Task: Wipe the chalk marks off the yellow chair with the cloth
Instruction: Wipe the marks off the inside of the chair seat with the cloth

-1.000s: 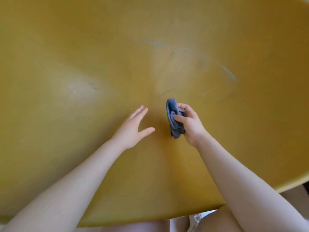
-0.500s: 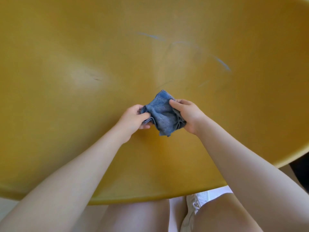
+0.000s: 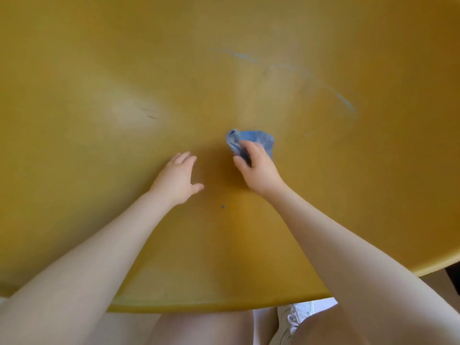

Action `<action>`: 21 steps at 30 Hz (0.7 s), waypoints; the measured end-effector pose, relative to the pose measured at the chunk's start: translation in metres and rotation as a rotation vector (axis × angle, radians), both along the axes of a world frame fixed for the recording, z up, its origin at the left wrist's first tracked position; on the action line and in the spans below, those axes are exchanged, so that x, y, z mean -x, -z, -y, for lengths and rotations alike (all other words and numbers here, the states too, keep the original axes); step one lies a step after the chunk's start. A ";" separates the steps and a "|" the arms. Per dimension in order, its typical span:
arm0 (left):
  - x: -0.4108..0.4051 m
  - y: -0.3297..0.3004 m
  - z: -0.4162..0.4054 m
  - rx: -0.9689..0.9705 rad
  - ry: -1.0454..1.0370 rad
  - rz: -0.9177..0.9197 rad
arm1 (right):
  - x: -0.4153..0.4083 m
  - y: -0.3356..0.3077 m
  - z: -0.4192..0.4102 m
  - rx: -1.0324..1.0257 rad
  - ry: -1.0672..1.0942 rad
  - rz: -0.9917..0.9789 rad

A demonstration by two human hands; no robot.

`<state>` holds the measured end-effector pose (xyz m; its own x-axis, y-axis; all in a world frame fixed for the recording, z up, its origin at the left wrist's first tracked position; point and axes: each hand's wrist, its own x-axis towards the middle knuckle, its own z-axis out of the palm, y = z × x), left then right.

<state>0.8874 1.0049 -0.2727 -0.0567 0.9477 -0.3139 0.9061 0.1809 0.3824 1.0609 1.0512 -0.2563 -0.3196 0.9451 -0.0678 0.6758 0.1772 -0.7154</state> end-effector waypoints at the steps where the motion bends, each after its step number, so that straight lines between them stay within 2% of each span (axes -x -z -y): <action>1: 0.005 0.000 0.000 0.038 0.028 -0.099 | 0.007 0.009 0.007 0.057 -0.157 0.085; 3: 0.014 0.000 0.002 0.094 0.058 -0.238 | 0.015 0.020 0.017 -0.006 -0.290 0.179; 6: 0.024 0.001 0.007 0.127 0.110 -0.328 | 0.013 0.035 0.016 -0.219 -0.365 0.322; 9: 0.028 0.005 0.007 0.132 0.159 -0.387 | 0.014 0.052 0.010 -0.108 -0.434 0.493; 11: 0.031 0.006 0.003 0.148 0.163 -0.382 | 0.020 0.058 0.007 -0.038 -0.411 0.486; 15: 0.033 0.007 0.002 0.151 0.167 -0.363 | 0.026 0.060 -0.006 -0.122 -0.341 0.465; 17: 0.033 0.007 0.002 0.149 0.165 -0.360 | 0.024 0.056 -0.014 -0.036 -0.273 0.310; 20: 0.030 0.005 0.001 0.173 0.149 -0.356 | 0.005 0.037 -0.022 0.261 0.032 -0.145; 21: 0.029 0.005 0.001 0.179 0.145 -0.351 | -0.005 0.032 -0.019 0.321 0.068 -0.248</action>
<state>0.8587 1.0044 -0.2778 -0.0595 0.8861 -0.4596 0.9968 0.0772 0.0197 1.0654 1.0706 -0.2883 -0.3011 0.9078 -0.2918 0.4788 -0.1207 -0.8696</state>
